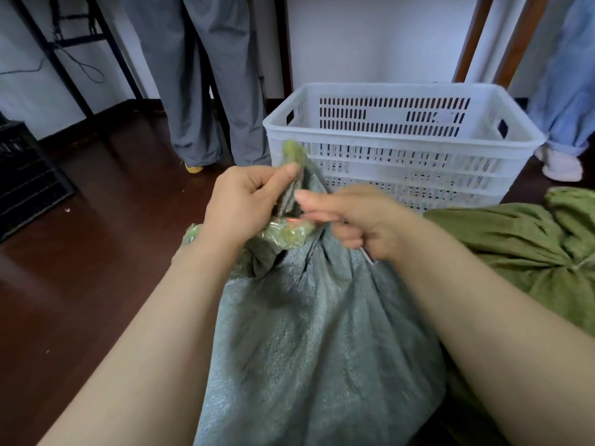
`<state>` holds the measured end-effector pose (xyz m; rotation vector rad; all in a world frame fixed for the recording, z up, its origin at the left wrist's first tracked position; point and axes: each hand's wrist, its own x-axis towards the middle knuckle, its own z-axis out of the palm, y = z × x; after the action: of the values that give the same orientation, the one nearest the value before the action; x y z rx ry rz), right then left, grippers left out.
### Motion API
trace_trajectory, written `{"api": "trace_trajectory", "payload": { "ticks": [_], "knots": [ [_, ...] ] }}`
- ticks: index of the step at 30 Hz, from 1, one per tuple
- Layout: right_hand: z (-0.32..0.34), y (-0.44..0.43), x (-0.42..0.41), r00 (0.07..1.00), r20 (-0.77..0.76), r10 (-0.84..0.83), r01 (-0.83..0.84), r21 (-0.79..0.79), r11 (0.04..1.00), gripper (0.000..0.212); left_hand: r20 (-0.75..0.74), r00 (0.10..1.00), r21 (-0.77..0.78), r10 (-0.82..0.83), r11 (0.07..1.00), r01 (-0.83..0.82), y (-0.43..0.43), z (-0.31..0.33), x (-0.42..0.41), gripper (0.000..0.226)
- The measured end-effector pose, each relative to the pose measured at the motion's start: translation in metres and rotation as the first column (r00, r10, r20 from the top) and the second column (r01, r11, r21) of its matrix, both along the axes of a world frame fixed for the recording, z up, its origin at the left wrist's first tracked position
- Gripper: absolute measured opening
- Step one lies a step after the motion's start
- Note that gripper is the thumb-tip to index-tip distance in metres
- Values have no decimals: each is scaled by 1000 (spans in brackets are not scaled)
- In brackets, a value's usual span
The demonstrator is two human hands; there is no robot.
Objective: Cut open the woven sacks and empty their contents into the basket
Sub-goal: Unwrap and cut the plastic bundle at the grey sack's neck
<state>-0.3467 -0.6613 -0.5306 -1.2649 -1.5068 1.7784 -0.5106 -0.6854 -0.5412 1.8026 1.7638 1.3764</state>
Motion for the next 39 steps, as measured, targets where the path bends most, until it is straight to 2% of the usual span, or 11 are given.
{"api": "trace_trajectory", "payload": {
  "ticks": [4,7,9,14,24,27,29,31,34,37,39],
  "knots": [
    [-15,-8,-23,982,-163,-93,80,-85,993,26,206,975,-47,88,996,-80,-1,8,11,58],
    [-17,-4,-24,936,-247,-252,224,-139,965,28,258,964,-29,60,998,-55,-2,9,7,30],
    [-15,0,-22,892,-283,-351,317,-162,935,27,193,979,-108,60,993,-40,-4,10,7,27],
    [-14,2,-19,818,-284,-500,474,-157,866,31,159,986,-343,-47,934,100,-1,10,16,83],
    [-25,17,-22,610,-326,-722,678,-259,689,24,-211,976,-300,-49,954,-16,1,5,20,44],
    [-30,20,-23,571,-321,-755,700,-291,653,46,-257,965,-248,-45,969,-21,0,2,18,38],
    [-32,20,-22,576,-306,-758,696,-303,651,56,-236,969,-240,-72,971,13,-2,3,14,32],
    [-28,16,-21,610,-317,-726,665,-295,687,36,-226,967,-285,-121,957,53,-4,6,10,31],
    [-21,10,-15,771,-288,-568,540,-177,823,26,-123,975,-493,-183,864,100,2,11,2,10],
    [-17,12,-13,860,-238,-451,441,-99,892,32,-60,989,-618,-133,783,68,4,15,0,17],
    [-15,12,-14,880,-238,-411,407,-71,911,31,5,992,-562,-125,820,106,-1,19,7,36]
  ]
}}
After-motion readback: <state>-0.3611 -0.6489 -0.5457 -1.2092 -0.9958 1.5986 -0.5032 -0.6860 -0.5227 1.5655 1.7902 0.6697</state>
